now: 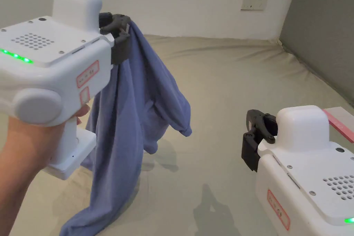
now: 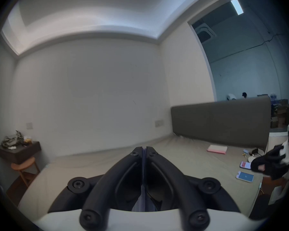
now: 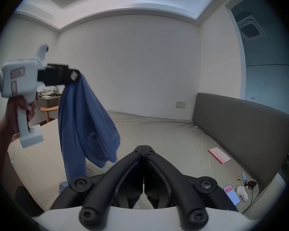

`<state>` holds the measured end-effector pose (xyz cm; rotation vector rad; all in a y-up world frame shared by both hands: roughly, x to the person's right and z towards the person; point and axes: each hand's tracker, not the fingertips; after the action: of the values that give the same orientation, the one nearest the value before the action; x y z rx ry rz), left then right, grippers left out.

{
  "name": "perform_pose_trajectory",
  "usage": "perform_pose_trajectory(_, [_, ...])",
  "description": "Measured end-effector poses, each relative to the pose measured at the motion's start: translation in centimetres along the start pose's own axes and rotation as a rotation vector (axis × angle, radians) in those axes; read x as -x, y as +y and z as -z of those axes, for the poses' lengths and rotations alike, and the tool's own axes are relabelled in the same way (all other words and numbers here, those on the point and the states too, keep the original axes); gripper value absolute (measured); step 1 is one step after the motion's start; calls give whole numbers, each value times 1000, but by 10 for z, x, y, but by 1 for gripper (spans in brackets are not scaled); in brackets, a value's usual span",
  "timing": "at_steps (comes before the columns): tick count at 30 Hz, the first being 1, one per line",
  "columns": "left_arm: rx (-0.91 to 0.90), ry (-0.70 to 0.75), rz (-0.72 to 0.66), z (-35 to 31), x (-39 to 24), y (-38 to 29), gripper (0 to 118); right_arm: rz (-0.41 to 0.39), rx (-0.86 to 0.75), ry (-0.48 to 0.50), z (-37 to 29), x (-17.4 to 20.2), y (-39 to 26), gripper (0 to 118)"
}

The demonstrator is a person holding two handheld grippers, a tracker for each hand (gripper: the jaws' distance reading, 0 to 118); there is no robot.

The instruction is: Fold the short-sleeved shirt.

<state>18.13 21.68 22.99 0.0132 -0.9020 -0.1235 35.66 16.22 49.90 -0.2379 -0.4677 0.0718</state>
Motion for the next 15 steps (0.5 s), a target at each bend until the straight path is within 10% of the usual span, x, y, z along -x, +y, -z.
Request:
perform_pose_trajectory(10, [663, 61, 136, 127, -78, -215, 1, 21, 111, -61, 29, -34, -42, 2])
perform_pose_trajectory(15, [846, 36, -4, 125, -79, -293, 1, 19, 154, -68, 39, -41, -55, 2])
